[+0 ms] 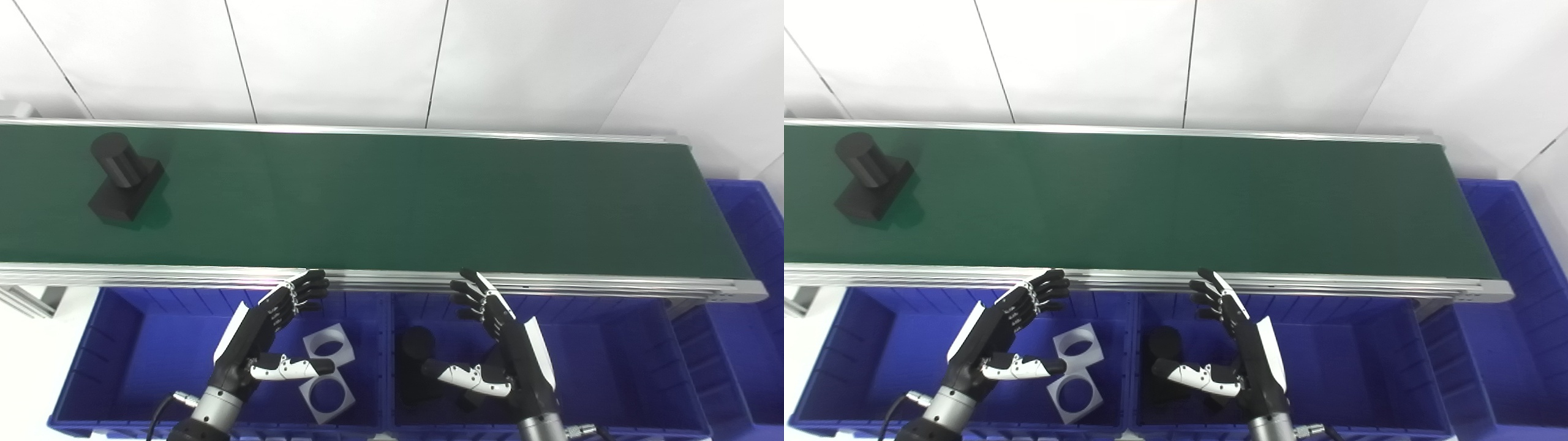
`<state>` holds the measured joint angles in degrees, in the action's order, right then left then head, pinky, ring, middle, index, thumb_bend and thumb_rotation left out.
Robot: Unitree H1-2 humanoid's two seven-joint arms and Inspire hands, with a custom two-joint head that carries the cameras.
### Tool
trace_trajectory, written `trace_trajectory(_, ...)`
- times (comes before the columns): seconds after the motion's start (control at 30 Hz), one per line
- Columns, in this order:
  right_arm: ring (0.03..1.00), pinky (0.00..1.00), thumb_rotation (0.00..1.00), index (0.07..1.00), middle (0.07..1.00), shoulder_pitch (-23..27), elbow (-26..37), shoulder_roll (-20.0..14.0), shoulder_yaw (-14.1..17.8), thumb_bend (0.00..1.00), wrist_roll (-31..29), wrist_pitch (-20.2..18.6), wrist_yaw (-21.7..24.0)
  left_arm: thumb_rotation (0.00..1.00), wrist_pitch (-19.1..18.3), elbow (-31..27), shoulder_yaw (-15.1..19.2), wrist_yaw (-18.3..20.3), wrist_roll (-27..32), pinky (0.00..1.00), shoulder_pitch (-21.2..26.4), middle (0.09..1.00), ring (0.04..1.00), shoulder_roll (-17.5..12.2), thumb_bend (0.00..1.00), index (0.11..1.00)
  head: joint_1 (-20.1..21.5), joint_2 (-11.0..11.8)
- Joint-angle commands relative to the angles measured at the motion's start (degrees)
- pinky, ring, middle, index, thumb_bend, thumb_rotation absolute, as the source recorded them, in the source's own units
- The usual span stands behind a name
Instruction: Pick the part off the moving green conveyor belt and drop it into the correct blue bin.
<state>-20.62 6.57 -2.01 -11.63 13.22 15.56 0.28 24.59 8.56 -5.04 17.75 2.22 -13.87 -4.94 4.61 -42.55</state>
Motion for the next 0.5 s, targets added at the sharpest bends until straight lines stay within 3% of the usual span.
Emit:
trace_trajectory(0.0, 0.800, 0.73, 0.29, 0.904, 0.830, 0.4, 0.3, -0.2, 0.3, 0.84, -1.7, 2.7, 0.1, 0.24, 2.3, -1.0, -0.6, -0.5, -1.1, 0.73, 0.7, 0.817, 0.795, 0.2, 0.88, 0.823, -0.6, 0.1)
trace_trajectory(0.03, 0.800, 0.73, 0.29, 0.906, 0.830, 0.3, 0.0, -0.7, 0.5, 0.83, -2.3, 3.1, 0.3, 0.24, 2.3, -0.9, -1.0, -0.9, -1.6, 0.73, 0.7, 0.815, 0.793, 0.4, 0.88, 0.822, -4.6, 1.3)
trace_trajectory(0.07, 0.799, 0.73, 0.29, 0.907, 0.829, 0.2, -0.2, -1.0, 0.7, 0.83, -2.7, 3.4, 0.4, 0.25, 2.3, -0.8, -1.3, -1.3, -2.0, 0.73, 0.7, 0.813, 0.791, 0.5, 0.89, 0.821, -4.6, 1.3)
trace_trajectory(0.1, 0.800, 0.74, 0.30, 0.910, 0.832, 0.0, -0.5, -1.6, 0.9, 0.83, -3.5, 3.9, 0.6, 0.26, 2.3, -0.6, -1.9, -1.9, -2.8, 0.73, 0.6, 0.813, 0.791, 0.9, 0.90, 0.818, -8.3, 3.0)
trace_trajectory(0.13, 0.800, 0.74, 0.30, 0.910, 0.832, 0.0, -0.8, -2.2, 1.1, 0.83, -4.3, 4.4, 0.9, 0.26, 2.3, -0.4, -2.5, -2.8, -3.7, 0.73, 0.6, 0.813, 0.791, 1.1, 0.90, 0.817, -9.4, 3.7)
trace_trajectory(0.47, 0.790, 0.75, 0.30, 0.908, 0.827, 0.5, -4.5, -4.5, 1.9, 0.83, -6.0, 9.0, 1.2, 0.25, 2.3, 1.7, -9.0, -11.8, -7.5, 0.70, 1.4, 0.793, 0.760, 0.8, 0.90, 0.795, -10.3, 8.3)
